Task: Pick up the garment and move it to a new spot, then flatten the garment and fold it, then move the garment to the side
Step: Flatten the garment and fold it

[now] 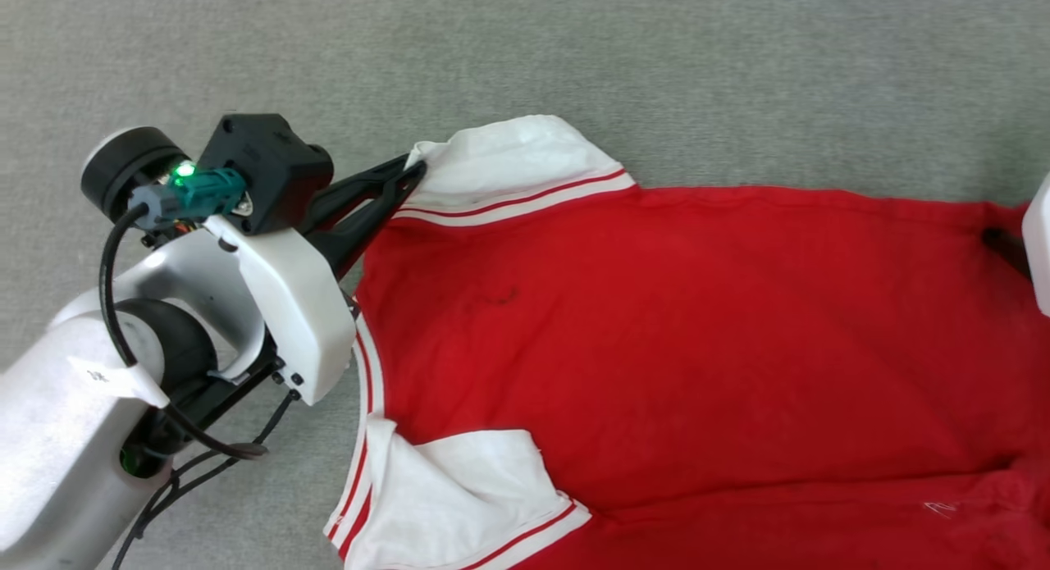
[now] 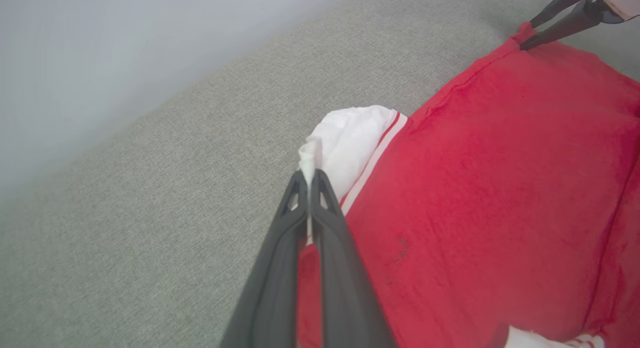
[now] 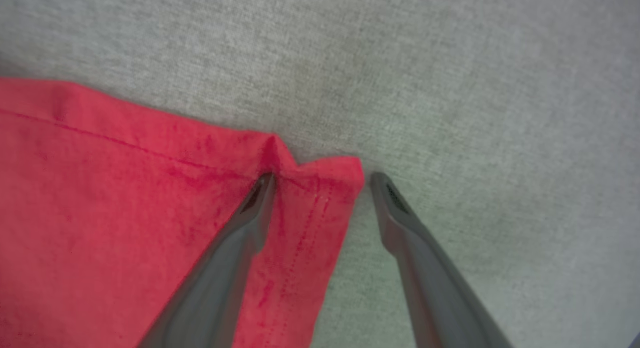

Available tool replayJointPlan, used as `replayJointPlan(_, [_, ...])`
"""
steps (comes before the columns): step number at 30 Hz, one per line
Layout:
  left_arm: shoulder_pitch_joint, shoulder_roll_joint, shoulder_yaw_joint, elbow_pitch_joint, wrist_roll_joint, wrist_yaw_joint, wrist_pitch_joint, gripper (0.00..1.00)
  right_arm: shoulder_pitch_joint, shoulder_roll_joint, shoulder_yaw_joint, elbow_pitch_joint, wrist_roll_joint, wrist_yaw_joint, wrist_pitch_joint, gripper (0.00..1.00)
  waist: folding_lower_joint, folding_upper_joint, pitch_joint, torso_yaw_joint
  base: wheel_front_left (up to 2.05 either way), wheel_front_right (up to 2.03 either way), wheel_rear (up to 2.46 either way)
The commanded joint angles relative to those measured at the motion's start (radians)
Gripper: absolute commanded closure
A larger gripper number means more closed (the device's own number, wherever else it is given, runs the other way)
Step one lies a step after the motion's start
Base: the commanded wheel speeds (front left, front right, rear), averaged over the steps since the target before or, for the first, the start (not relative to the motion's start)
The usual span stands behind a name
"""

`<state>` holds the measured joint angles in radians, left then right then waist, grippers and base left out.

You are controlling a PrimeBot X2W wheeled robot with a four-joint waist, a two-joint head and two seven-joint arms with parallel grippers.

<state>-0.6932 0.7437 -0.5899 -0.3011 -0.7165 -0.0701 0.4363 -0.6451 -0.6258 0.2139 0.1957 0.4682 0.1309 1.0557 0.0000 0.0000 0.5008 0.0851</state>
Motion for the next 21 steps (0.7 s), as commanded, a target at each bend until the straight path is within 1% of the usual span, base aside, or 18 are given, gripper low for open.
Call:
replayJointPlan(1, [0.013,-0.01,-0.003,0.0,0.004,0.0,-0.01,1.0,0.022,0.015,0.032,0.038,0.014,0.0,0.011,0.0,0.0,0.0,0.012,0.019,0.0,0.0,0.0])
replayJointPlan(3, [0.017,-0.014,-0.009,0.008,0.006,-0.003,-0.014,1.0,0.041,0.021,0.053,0.055,0.023,0.0,0.022,0.0,0.0,0.0,0.014,0.026,0.0,0.0,0.0])
replayJointPlan(4, [0.017,-0.016,-0.011,0.011,0.005,-0.003,-0.016,1.0,0.051,0.023,0.064,0.062,0.027,0.0,0.029,0.3,0.0,0.0,0.015,0.029,0.0,0.0,0.0])
replayJointPlan(5, [0.016,-0.016,-0.011,0.014,0.004,-0.004,-0.019,1.0,0.06,0.024,0.075,0.065,0.03,0.0,0.033,0.72,0.0,0.0,0.014,0.031,0.0,0.0,0.0])
replayJointPlan(6, [0.017,-0.018,-0.01,0.018,0.004,-0.002,-0.021,1.0,0.066,0.023,0.086,0.066,0.032,0.0,0.034,1.0,0.0,0.0,0.013,0.032,0.0,0.0,0.0])
replayJointPlan(8, [0.02,-0.022,-0.009,0.027,0.004,0.003,-0.029,1.0,0.073,0.016,0.095,0.066,0.036,0.001,0.029,1.0,0.0,0.0,0.007,0.033,0.0,0.0,0.0])
replayJointPlan(13, [0.039,-0.019,-0.009,0.053,0.008,0.011,-0.047,1.0,0.05,0.013,0.069,0.072,0.042,0.001,-0.021,1.0,0.0,0.0,-0.026,0.023,0.0,0.0,0.0])
replayJointPlan(16, [0.058,-0.019,-0.002,0.07,-0.003,0.019,-0.066,1.0,0.046,0.011,0.049,0.068,0.042,0.001,-0.063,1.0,0.0,0.0,-0.06,0.016,0.0,0.0,0.0])
replayJointPlan(21, [0.115,-0.002,0.015,0.082,-0.019,0.044,-0.098,1.0,0.069,0.014,0.028,0.038,0.075,0.0,-0.097,1.0,0.0,0.0,-0.126,-0.002,0.0,0.0,0.0])
